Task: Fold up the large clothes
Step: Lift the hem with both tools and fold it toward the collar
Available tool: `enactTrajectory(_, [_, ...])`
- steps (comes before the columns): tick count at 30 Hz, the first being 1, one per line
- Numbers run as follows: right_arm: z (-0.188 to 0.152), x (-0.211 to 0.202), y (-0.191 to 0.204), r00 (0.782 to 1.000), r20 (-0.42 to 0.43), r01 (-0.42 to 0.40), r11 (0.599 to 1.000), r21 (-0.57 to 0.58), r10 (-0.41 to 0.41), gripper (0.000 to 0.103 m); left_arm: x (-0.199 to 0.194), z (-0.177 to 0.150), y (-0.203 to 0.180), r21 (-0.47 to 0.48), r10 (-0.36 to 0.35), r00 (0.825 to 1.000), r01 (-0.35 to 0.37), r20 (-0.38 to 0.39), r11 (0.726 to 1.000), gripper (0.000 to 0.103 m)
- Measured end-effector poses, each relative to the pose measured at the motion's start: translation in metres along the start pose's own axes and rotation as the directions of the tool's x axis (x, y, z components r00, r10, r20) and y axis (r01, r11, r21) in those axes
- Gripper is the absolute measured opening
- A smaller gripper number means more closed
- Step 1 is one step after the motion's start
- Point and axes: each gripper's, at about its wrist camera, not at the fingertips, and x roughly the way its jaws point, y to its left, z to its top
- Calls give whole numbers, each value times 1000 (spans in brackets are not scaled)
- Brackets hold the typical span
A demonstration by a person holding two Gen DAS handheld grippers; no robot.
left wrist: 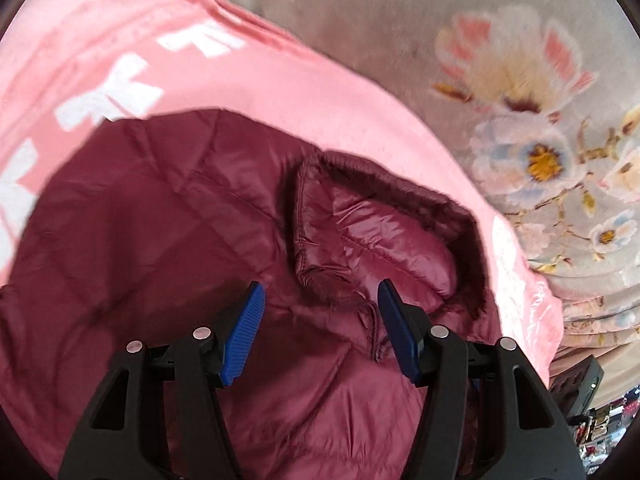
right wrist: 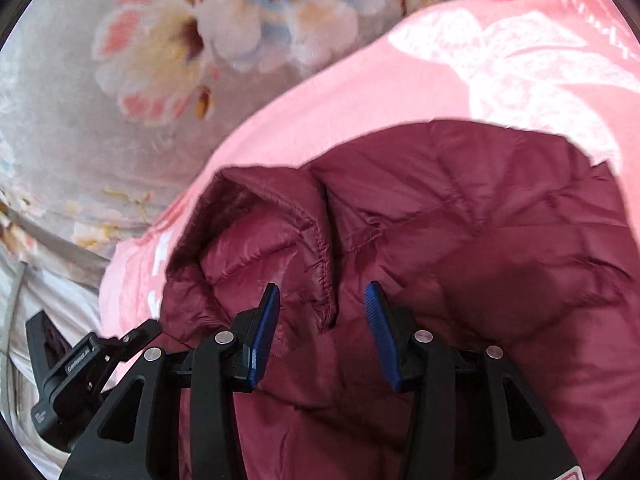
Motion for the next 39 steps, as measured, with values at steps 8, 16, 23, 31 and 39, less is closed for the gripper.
enactTrajectory(8, [-5,-3,41,992,9,-121,985,-120,123,9,19,2,2,13,-24,998,25,-49,1000,10])
enactTrajectory(16, [-22,-5,32,995,30,97,969,-226,-93,8,13,-14,14,112,55,998,-54,-6,992,10])
enactTrajectory(23, [-36,15,20,981,32,193,940,-281,-191,6,21,-26,19,162,50,998,-56,37,985,11])
enactTrajectory(31, [-38,18,28,970,65,241,915,-322,-233,6,19,-34,13,208,65,993,-83,94,975,12])
enactTrajectory(39, [0,-49,45,964,265,59,985,-163,-14,21,13,-37,18,173,45,991,-67,129,983,14])
